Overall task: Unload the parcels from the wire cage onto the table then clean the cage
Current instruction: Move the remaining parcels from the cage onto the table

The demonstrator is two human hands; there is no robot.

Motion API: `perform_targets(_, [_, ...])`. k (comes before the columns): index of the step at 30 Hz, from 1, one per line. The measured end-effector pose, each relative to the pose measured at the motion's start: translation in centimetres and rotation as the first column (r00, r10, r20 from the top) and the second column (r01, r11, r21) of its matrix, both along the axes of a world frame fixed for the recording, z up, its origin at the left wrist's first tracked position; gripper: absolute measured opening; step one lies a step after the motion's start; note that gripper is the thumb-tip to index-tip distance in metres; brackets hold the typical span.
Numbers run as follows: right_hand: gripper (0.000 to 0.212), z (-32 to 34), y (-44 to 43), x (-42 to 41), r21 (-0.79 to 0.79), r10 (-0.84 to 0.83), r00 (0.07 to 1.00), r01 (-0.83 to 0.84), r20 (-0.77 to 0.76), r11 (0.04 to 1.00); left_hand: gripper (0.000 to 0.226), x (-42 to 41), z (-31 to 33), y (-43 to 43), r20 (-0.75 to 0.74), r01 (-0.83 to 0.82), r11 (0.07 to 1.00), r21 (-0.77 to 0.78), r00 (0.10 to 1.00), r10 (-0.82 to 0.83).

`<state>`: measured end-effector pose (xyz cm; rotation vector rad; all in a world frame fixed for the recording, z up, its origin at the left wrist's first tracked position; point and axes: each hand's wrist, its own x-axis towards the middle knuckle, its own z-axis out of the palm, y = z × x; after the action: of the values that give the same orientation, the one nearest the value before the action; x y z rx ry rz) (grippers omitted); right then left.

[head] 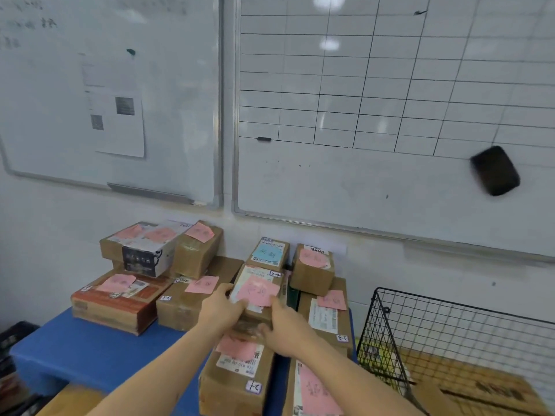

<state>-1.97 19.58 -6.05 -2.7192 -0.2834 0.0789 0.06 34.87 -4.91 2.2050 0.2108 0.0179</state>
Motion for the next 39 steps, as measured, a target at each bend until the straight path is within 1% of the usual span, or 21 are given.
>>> perform_targets(2, [0.057,0.1,-0.1,0.2,-0.011,0.006,1.0,-0.006,0.008,1.0,0.057,0.3,0.1,0.4,-0.001,0.027,0.999,0.027,1.0,-0.027])
perform_targets(4, [0.059,0.6,-0.4,0.5,0.017,0.003,1.0,-0.004,0.03,1.0,0.056,0.3,0.5,0.8,0.028,0.046,0.998,0.046,0.998,-0.047])
perform_targets(7, [0.063,1.8,-1.2,0.5,0.049,0.015,0.994,-0.02,0.109,0.999,0.059,0.3,1.7,1.1,0.096,0.095,0.983,0.155,0.989,-0.111])
perform_targets(10, [0.064,3.0,-2.5,-0.1,0.006,0.037,0.981,-0.039,0.192,0.999,0.055,0.1,2.7,0.5,0.201,0.144,0.961,0.237,0.96,-0.193])
perform_targets(12, [0.068,3.8,-3.5,-0.8,-0.023,0.044,0.975,-0.04,0.217,0.999,0.053,-0.1,3.3,-0.6,0.236,0.176,0.948,0.265,0.941,-0.241])
perform_targets(15, [0.069,4.7,-5.8,-2.0,-0.108,0.026,0.968,0.001,0.251,0.994,0.059,-1.1,3.9,-3.3,0.244,0.25,0.913,0.321,0.91,-0.335])
perform_targets(19, [0.068,5.9,-10.1,-3.6,-0.197,-0.001,0.955,0.063,0.298,0.978,0.068,-2.0,5.2,-7.9,0.297,0.317,0.856,0.408,0.841,-0.453])
perform_targets(23, [0.067,6.2,-15.7,-6.2,-0.287,-0.057,0.953,0.146,0.298,0.947,0.071,-2.5,6.1,-13.6,0.304,0.326,0.778,0.537,0.786,-0.539])
perform_targets(26, [0.07,5.8,-20.6,-7.6,-0.353,-0.104,0.946,0.214,0.306,0.911,0.071,-3.3,6.7,-18.5,0.318,0.355,0.718,0.599,0.717,-0.62])
perform_targets(28, [0.071,5.7,-23.6,-8.4,-0.375,-0.121,0.947,0.232,0.298,0.897,0.071,-3.6,6.7,-22.0,0.298,0.397,0.689,0.606,0.69,-0.66])
perform_targets(32, [0.071,4.8,-29.5,-9.6,-0.407,-0.138,0.953,0.243,0.271,0.881,0.067,-4.2,5.1,-29.0,0.207,0.466,0.621,0.63,0.67,-0.713])
perform_targets(34, [0.072,3.7,-32.8,-9.9,-0.412,-0.147,0.956,0.244,0.253,0.878,0.066,-4.2,3.8,-32.3,0.114,0.521,0.565,0.64,0.663,-0.74])
perform_targets(36, [0.072,2.5,-36.3,-10.0,-0.401,-0.166,0.96,0.247,0.225,0.882,0.067,-3.7,2.2,-35.2,-0.02,0.595,0.491,0.636,0.649,-0.761])
perform_targets(39, [0.072,0.5,-41.2,-9.8,-0.372,-0.2,0.971,0.235,0.131,0.898,0.069,-3.1,-0.2,-39.1,-0.215,0.685,0.409,0.603,0.633,-0.744])
